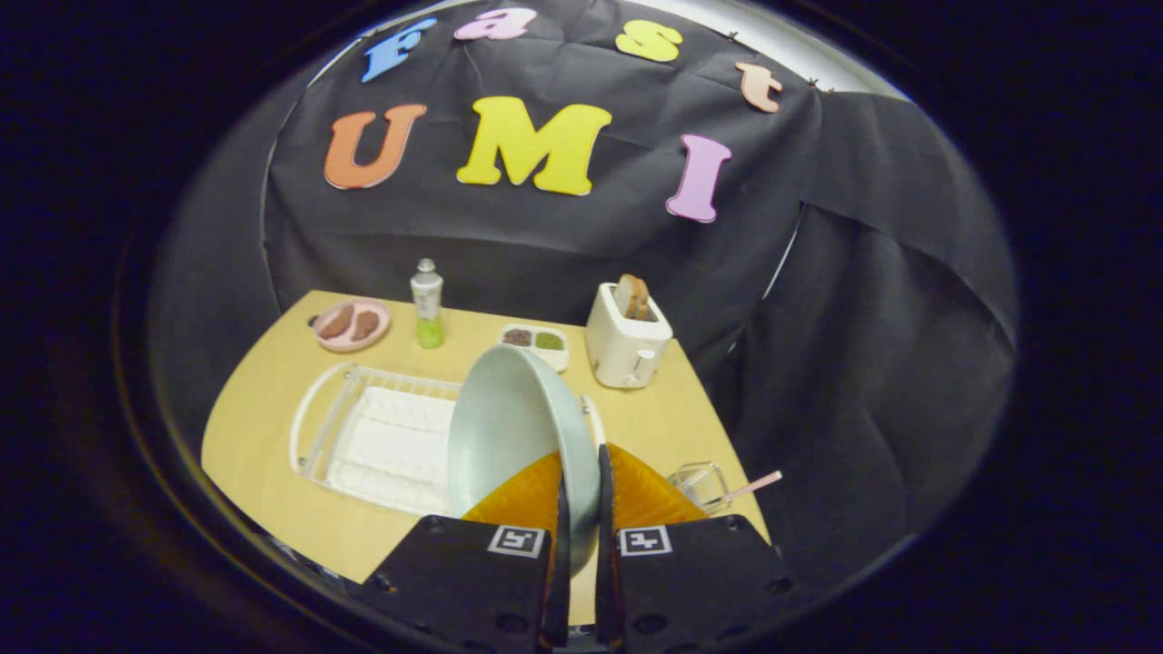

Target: Take the plate from the dish rack, then take the spoon from the basket and place it into the plate.

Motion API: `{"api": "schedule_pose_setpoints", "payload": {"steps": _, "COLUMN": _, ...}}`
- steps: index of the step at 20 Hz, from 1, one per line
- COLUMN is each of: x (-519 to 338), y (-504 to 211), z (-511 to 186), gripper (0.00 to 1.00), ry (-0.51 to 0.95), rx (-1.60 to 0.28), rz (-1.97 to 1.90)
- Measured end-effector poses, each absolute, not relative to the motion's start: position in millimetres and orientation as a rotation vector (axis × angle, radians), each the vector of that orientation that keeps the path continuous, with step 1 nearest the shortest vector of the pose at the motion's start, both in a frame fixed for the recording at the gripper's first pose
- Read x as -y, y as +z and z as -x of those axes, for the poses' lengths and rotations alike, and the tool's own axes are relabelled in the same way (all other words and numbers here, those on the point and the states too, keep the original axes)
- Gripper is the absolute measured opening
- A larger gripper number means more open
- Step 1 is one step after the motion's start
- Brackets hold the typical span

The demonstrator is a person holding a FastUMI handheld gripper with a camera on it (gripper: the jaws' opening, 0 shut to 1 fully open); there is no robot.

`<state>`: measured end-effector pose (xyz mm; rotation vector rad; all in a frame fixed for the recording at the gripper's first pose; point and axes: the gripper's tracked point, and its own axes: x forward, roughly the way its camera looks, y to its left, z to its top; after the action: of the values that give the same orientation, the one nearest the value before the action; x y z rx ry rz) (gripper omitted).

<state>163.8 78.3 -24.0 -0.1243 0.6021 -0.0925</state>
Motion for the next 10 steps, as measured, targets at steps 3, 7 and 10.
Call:
{"api": "schedule_pose_setpoints", "payload": {"steps": 3, "x": -110, "y": -38, "z": -128, "gripper": 0.16, "ry": 0.077, "rx": -0.609, "rz": -0.037}}
{"api": "schedule_pose_setpoints", "payload": {"steps": 7, "x": -129, "y": -70, "z": -95, "gripper": 0.16, "ry": 0.222, "rx": -0.622, "rz": -0.132}}
{"api": "schedule_pose_setpoints", "payload": {"steps": 10, "x": -131, "y": -111, "z": -80, "gripper": 0.16, "ry": 0.264, "rx": -0.639, "rz": -0.16}}
